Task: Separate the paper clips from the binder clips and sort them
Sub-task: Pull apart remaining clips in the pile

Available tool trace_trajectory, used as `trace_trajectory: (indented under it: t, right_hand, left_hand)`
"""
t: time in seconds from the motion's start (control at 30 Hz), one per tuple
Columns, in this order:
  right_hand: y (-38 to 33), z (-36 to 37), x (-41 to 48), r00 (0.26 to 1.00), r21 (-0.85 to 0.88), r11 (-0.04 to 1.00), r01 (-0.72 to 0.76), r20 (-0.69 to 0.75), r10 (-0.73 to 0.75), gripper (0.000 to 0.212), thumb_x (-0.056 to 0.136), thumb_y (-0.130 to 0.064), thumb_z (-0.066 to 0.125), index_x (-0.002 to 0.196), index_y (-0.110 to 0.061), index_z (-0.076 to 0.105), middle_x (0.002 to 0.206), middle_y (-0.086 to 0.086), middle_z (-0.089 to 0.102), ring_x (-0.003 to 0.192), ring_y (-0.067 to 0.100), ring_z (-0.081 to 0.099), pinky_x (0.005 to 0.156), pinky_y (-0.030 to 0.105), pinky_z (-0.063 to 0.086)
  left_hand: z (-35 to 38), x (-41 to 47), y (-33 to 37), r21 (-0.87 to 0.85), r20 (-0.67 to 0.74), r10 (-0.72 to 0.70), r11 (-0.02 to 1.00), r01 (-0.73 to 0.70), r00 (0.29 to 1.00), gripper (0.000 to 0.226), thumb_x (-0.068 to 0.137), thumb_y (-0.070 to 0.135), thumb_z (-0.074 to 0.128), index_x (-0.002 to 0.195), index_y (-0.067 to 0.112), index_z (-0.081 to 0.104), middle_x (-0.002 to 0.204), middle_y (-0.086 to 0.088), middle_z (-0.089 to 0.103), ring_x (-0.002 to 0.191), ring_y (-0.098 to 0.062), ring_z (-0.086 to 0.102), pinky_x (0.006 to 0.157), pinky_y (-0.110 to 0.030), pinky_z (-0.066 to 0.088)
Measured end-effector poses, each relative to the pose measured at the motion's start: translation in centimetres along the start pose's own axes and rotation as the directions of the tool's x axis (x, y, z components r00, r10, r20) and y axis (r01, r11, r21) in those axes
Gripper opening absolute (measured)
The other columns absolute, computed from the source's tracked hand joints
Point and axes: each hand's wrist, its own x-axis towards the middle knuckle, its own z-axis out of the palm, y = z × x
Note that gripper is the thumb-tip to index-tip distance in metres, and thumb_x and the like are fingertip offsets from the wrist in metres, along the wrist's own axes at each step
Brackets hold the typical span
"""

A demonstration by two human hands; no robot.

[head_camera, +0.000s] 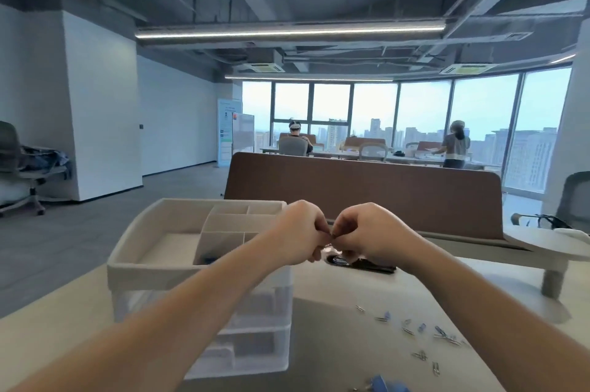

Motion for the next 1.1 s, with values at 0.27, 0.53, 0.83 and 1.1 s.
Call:
trace_trajectory:
  t: [0.27,0.53,0.83,1.1]
  right_hand:
    - [-4.9,5.5,4.8,0.999,-0.063,0.998,0.019,0.028,-0.017,0.009,0.081,-0.007,0.069,0.073,-0.009,0.07,0.066,0.008,0.067,0.058,0.019,0.062,0.064,0.03,0.057]
    - [-6.0,6.8,5.8,1.0,-0.199,0.98,0.008,0.01,-0.006,0.012,0.079,-0.013,0.07,0.068,-0.011,0.075,0.073,0.007,0.074,0.064,0.019,0.061,0.067,0.032,0.056]
    - [-6.0,7.0,5.9,0.998,-0.264,0.963,0.061,0.046,-0.051,0.016,0.078,-0.007,0.064,0.079,-0.011,0.079,0.085,0.011,0.075,0.064,0.017,0.058,0.074,0.038,0.058]
    - [-5.6,6.8,5.1,0.998,-0.215,0.974,0.068,0.012,-0.067,0.017,0.077,-0.005,0.062,0.073,-0.011,0.078,0.079,0.012,0.074,0.071,0.029,0.065,0.072,0.039,0.059]
  left_hand:
    - [-5.5,-1.0,-3.6,0.174,0.002,-0.101,0.98,0.099,0.995,0.018,0.081,0.009,0.067,0.064,0.012,0.073,0.052,0.004,0.064,0.049,-0.01,0.055,0.06,-0.023,0.048]
    - [-6.3,-1.0,-6.4,0.198,0.05,-0.194,0.963,0.181,0.98,0.014,0.084,0.008,0.064,0.089,0.007,0.078,0.077,-0.008,0.075,0.066,-0.015,0.071,0.076,-0.029,0.059]
    - [-6.2,-1.0,-6.0,0.24,0.034,-0.156,0.96,0.143,0.987,0.019,0.087,0.001,0.059,0.092,0.006,0.077,0.084,-0.009,0.076,0.074,-0.02,0.072,0.078,-0.03,0.058]
    - [-5.8,-1.3,-6.1,0.185,0.022,-0.122,0.976,0.116,0.992,0.025,0.09,-0.004,0.057,0.099,0.01,0.075,0.086,-0.005,0.074,0.077,-0.018,0.072,0.076,-0.027,0.06]
